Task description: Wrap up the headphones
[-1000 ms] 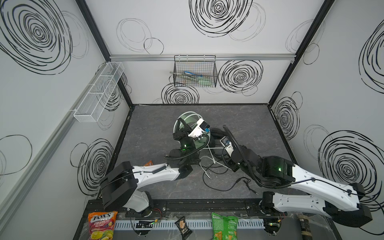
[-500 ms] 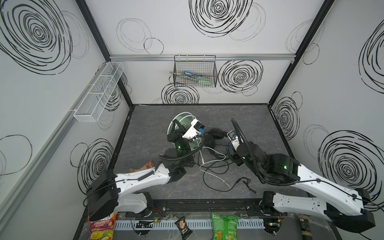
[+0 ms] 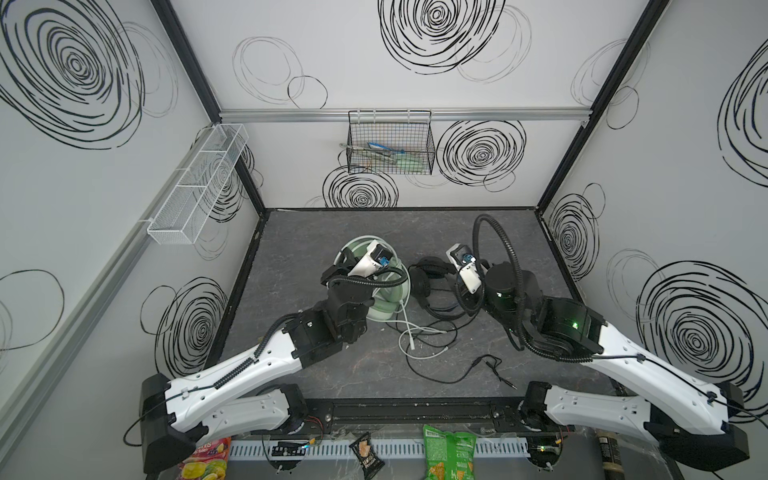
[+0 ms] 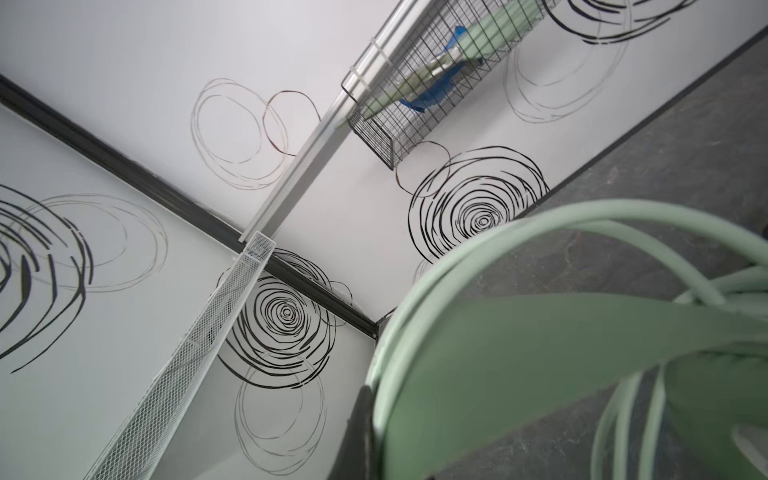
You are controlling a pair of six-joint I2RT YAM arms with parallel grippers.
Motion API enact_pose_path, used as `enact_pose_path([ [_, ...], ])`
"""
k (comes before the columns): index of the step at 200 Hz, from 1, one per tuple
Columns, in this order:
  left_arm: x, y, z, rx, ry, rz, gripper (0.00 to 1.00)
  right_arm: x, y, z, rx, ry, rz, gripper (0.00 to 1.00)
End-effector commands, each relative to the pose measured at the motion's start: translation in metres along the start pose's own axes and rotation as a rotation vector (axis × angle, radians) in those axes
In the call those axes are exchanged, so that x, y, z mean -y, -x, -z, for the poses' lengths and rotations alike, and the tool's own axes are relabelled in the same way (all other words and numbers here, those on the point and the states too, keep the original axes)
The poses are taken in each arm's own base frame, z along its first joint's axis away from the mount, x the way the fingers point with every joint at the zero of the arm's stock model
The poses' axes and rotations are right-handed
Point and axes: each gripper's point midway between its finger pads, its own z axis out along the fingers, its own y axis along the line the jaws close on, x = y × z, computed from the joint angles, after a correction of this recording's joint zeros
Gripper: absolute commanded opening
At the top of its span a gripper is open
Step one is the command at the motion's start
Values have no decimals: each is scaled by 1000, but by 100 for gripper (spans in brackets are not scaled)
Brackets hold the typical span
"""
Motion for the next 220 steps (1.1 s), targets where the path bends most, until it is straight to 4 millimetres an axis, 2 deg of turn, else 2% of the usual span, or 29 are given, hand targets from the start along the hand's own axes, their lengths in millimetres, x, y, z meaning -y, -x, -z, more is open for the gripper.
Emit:
enact_pose_path([
  [1,-22,17,-1,29,-35,202,0,-38,-5,17,98,247,-51,66],
  [27,-21,15,-8,7,-90,225,0,-68,-44,11,22,382,-56,71],
  [54,-17,15,-12,1,-133,229,0,-95,-71,4,-7,497,-22,73],
  [92,-13,14,-13,-11,-167,218,0,-101,-99,-22,-35,465,18,75],
  [143,-4,10,-14,-25,-214,233,0,-109,-104,-42,-52,459,23,76],
  [173,-2,8,-17,-34,-226,234,0,-120,-118,-44,-86,503,13,75],
  [220,-3,6,-19,-36,-237,251,0,-124,-122,-42,-90,523,-2,76],
])
